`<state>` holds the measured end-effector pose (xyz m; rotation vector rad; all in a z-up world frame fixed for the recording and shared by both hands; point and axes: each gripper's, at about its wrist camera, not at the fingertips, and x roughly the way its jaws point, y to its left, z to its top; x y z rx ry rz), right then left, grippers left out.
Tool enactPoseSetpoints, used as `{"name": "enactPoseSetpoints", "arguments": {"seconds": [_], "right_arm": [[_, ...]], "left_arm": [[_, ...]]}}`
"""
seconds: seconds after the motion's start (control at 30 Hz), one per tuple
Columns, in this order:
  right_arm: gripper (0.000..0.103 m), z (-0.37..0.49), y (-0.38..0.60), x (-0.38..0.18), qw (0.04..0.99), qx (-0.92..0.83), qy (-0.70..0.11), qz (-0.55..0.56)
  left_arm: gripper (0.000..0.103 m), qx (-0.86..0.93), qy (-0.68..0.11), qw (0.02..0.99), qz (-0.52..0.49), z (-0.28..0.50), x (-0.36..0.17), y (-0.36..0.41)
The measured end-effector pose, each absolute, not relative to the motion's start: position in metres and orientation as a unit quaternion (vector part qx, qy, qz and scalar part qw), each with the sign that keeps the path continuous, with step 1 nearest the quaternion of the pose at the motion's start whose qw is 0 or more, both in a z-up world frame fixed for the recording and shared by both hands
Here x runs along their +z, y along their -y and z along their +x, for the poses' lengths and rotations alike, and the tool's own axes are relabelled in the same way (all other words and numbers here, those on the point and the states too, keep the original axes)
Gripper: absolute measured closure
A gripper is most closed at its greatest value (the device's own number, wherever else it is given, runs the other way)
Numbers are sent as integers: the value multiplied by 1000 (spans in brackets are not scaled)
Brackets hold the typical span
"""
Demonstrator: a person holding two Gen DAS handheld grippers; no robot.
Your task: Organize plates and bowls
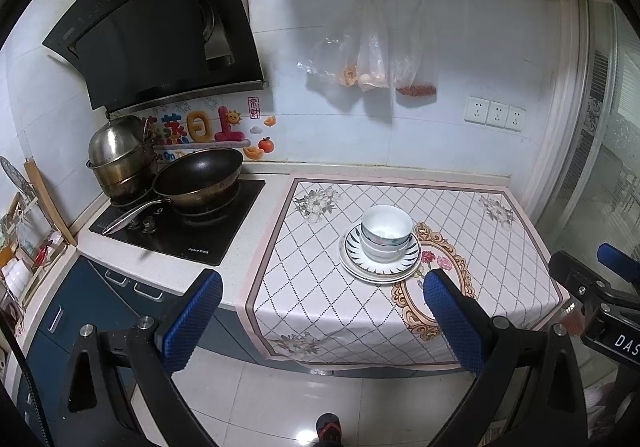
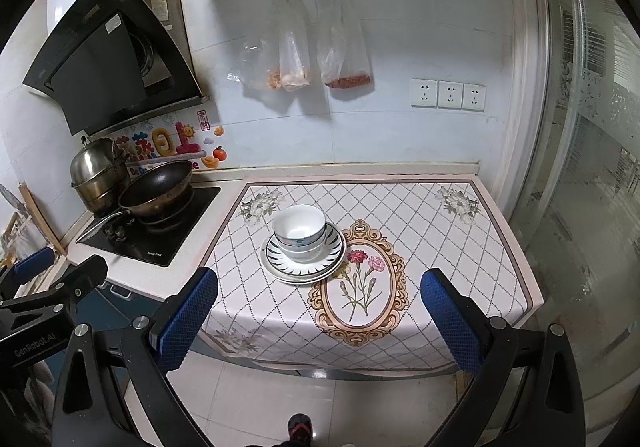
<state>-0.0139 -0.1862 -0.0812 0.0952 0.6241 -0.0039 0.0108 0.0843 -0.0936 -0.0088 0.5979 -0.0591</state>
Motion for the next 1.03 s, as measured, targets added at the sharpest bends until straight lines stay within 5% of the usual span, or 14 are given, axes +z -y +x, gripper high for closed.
{"name": "enactPoseSetpoints", "arguments": {"seconds": [1.03], "right_arm": [[0,-6,183,-88,947,5,-317,47]], "left_arm": [[0,-28,-299,954,-5,19,-97,-81]]}}
